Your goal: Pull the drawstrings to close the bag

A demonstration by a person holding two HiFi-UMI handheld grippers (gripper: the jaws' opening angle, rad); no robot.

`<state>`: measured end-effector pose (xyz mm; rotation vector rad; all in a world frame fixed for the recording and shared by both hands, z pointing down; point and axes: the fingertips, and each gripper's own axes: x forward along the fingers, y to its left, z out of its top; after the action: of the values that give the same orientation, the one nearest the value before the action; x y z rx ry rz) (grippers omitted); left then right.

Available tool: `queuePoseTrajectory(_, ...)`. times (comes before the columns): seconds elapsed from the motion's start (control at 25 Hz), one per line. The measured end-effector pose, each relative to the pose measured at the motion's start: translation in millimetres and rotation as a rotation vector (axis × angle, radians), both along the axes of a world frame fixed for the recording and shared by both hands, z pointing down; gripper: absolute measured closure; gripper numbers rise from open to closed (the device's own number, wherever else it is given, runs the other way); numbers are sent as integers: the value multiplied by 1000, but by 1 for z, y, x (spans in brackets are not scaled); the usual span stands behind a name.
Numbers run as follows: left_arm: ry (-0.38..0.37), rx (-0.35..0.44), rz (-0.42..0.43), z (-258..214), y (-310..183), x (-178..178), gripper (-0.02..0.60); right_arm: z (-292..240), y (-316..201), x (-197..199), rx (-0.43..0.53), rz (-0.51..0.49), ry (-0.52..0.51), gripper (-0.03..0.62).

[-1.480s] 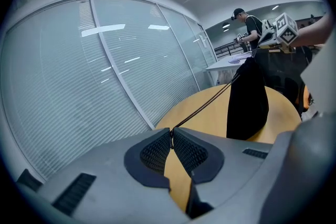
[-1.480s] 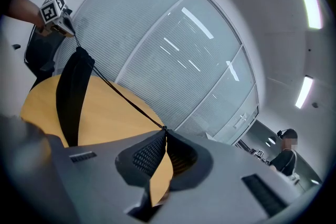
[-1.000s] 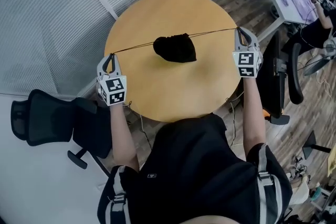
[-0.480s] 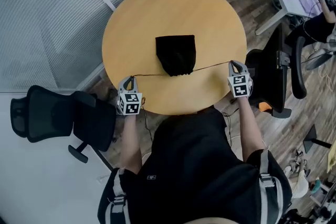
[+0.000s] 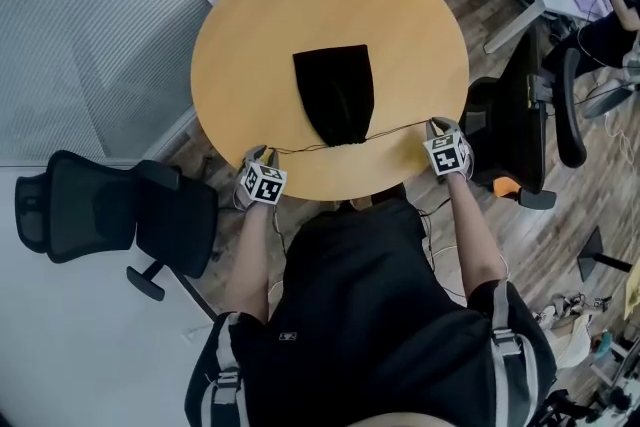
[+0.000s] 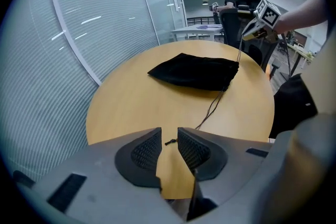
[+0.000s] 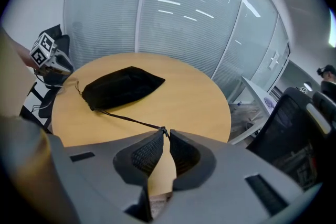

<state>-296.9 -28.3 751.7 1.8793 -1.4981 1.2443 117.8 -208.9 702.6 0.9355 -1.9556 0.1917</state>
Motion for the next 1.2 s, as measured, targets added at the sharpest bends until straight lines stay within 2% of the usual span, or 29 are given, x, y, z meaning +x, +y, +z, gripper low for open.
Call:
queuePoseTrajectory(0.2,12,-2,21,2,15,15,455,7,22,9,-10,2,21,450)
queuePoseTrajectory(0.48,25,57,1,-10,36,15,449,4,40,25,26,30,16,399)
queuePoseTrajectory(0.8,73,130,-155,-30,60,11,451,3,50,65,1,97,18,390)
queuePoseTrajectory(0.88,92,150,-183,-38,68,15,451,2,55,68,-38,93,-12,390)
queuePoseTrajectory(1.0,150,199,-214,-56,79,25,451,3,70,52,-174,72,-159,369)
queuePoseTrajectory(1.04,167,225,-222,-62,81,29,456,1,73,48,-192,67,-193,368)
queuePoseTrajectory(1.2,193,328,-234,-86,90,47,499,-19,82,37,-99,-37,-195,368)
